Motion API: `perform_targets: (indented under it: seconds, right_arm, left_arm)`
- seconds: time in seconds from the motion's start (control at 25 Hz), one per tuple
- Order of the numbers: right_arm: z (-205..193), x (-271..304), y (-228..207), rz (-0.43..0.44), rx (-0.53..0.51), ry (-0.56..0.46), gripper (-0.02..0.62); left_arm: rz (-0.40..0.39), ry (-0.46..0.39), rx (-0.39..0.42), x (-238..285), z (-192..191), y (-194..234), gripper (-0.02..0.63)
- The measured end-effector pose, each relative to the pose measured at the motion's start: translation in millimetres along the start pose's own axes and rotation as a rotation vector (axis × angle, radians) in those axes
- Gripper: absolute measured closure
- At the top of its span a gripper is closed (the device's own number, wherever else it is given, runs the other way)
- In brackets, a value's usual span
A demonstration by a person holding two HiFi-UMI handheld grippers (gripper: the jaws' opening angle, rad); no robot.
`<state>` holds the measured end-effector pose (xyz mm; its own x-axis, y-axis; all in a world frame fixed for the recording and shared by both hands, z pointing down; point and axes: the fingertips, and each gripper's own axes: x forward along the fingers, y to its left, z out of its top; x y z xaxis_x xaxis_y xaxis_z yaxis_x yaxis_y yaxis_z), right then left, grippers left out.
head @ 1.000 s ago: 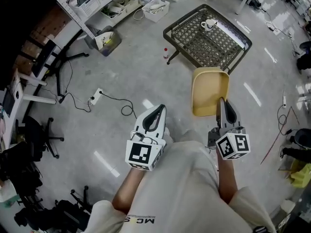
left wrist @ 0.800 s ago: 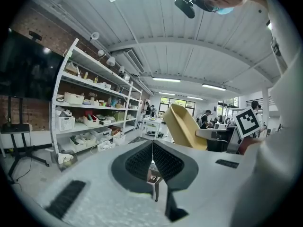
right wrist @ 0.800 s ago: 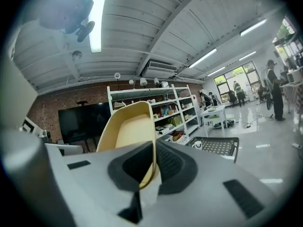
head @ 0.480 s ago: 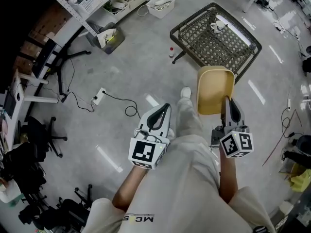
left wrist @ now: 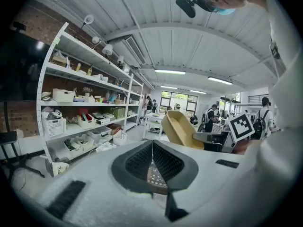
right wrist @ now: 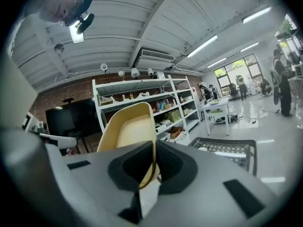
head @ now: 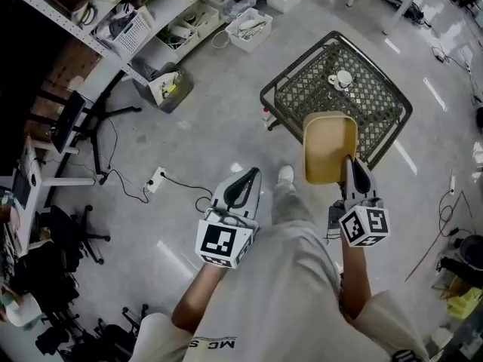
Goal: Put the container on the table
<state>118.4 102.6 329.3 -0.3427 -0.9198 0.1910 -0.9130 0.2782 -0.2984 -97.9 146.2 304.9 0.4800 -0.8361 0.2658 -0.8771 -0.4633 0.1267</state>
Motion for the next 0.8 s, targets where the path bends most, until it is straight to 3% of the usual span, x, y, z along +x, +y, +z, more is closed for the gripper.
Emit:
perform_targets:
  seconds: [0.4, 0.8]
  right_arm:
    - [58, 143, -57, 0.054, 0.011, -0.005, 0.566]
    - [65, 197, -71, 0.011, 0.045, 0.013, 0.566]
  left_arm:
    - [-0.002, -0.008, 0.008, 145, 59, 36, 0.58]
    - [-0.052, 0.058, -0.01, 200, 55, 65, 0.58]
